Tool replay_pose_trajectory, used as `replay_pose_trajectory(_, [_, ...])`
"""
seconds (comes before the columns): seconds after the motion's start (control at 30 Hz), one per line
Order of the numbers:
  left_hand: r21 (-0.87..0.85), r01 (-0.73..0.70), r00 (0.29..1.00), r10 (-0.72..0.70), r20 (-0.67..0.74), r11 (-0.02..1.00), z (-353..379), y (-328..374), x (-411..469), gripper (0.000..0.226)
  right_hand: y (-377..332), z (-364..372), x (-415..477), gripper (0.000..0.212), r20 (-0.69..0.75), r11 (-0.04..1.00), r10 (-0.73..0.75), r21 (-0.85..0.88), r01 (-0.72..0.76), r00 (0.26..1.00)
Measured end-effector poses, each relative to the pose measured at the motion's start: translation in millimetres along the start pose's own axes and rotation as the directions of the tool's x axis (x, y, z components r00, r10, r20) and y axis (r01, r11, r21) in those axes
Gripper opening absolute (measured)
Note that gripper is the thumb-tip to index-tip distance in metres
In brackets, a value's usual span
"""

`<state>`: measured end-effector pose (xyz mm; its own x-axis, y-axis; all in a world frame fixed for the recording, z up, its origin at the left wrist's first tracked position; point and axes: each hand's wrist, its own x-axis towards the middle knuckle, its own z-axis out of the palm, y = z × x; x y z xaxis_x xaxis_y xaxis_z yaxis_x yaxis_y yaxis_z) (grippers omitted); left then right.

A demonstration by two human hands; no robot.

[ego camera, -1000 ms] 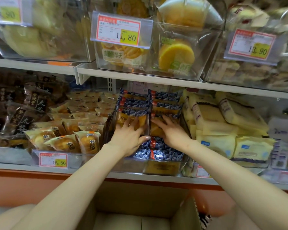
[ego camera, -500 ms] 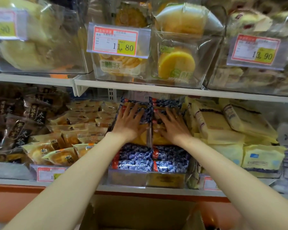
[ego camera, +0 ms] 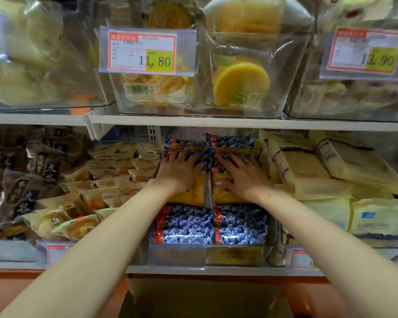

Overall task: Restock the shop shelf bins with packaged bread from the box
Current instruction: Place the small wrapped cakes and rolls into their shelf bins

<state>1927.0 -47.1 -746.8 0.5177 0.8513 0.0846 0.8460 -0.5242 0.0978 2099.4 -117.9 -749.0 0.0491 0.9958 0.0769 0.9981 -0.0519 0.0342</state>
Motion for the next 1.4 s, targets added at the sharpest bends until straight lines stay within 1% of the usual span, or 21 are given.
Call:
replay_pose_trajectory(0.03, [0.002, 0.002, 0.999, -0.002, -0.051, 1.000, -0.3, -2.0, 5.1, 0.054, 0.3, 0.4, 0.3, 0.070, -0.006, 1.000, -0.003, -0.001, 0.003, 1.000])
replay_pose_trajectory(0.07, [0.013, 0.005, 0.997, -0.004, -0.073, 1.000, -1.2, -4.2, 11.5, 0.054, 0.8, 1.0, 0.9, 0.070, -0.011, 1.000, -0.006, -0.001, 0.006, 1.000])
replay_pose_trajectory(0.1, [0.028, 0.012, 0.998, -0.011, -0.062, 1.000, -2.0, -6.9, 18.6, 0.056, 1.0, 1.6, 1.5, 0.070, -0.012, 1.000, -0.008, 0.001, 0.008, 1.000])
replay_pose_trajectory(0.37, [0.118, 0.012, 0.991, -0.027, 0.128, 0.993, -10.2, -24.2, 53.2, 0.061, 1.7, 3.2, 2.4, 0.071, -0.021, 1.000, -0.009, 0.024, 0.010, 1.000])
replay_pose_trajectory(0.5, [0.189, 0.032, 0.984, -0.064, 0.168, 0.982, -8.1, -23.5, 58.3, 0.065, 3.0, 4.5, 3.7, 0.071, -0.019, 1.000, -0.008, 0.030, 0.008, 1.000])
replay_pose_trajectory(0.63, [0.183, 0.053, 0.973, -0.092, 0.211, 0.982, -7.4, -26.0, 62.3, 0.069, 1.6, 4.0, 1.0, 0.070, -0.023, 0.998, -0.009, 0.058, 0.011, 1.000])
replay_pose_trajectory(0.73, [0.155, 0.039, 0.987, -0.062, 0.149, 0.987, -8.8, -25.9, 57.2, 0.068, 1.3, 2.2, -5.5, 0.066, -0.053, 0.995, -0.027, 0.094, 0.032, 0.998])
replay_pose_trajectory(0.8, [0.109, 0.066, 0.993, -0.076, 0.091, 0.992, -13.8, -22.9, 46.4, 0.063, 1.3, 0.8, -12.3, 0.066, -0.073, 0.993, -0.043, 0.108, 0.051, 0.996])
replay_pose_trajectory(0.9, [0.074, 0.080, 0.997, -0.081, -0.002, 0.994, -23.5, -10.5, 20.1, 0.062, 1.1, 0.8, -25.4, 0.066, -0.111, 0.990, -0.101, 0.083, 0.111, 0.989])
replay_pose_trajectory(0.97, [0.032, 0.056, 0.995, -0.053, -0.079, 0.998, -24.3, 1.0, -2.0, 0.063, -0.7, -3.3, -35.9, 0.064, -0.147, 0.986, -0.135, 0.076, 0.147, 0.980])
replay_pose_trajectory(1.07, [-0.053, -0.008, 0.983, -0.002, -0.182, 0.999, -19.6, 22.9, -37.3, 0.066, -3.6, -14.2, -56.4, 0.061, -0.196, 0.978, -0.130, 0.139, 0.158, 0.972])
replay_pose_trajectory(1.17, [-0.068, -0.090, 0.976, 0.074, -0.204, 0.994, -16.8, 49.3, -65.9, 0.070, 1.6, -19.4, -78.2, 0.052, -0.299, 0.968, -0.136, 0.161, 0.190, 0.945])
replay_pose_trajectory(1.23, [-0.088, -0.144, 0.969, 0.123, -0.214, 0.986, -17.4, 67.1, -77.9, 0.080, 12.9, -21.0, -90.3, 0.044, -0.418, 0.969, -0.151, 0.119, 0.218, 0.896])
replay_pose_trajectory(1.3, [-0.101, -0.183, 0.965, 0.159, -0.210, 0.978, -18.9, 85.3, -82.1, 0.085, 30.7, -26.0, -100.3, 0.043, -0.494, 0.976, -0.123, 0.096, 0.195, 0.861])
replay_pose_trajectory(1.4, [-0.101, -0.212, 0.963, 0.190, -0.192, 0.972, -19.5, 116.3, -78.3, 0.067, 62.2, -38.0, -112.7, 0.045, -0.574, 0.990, -0.034, 0.095, 0.108, 0.818])
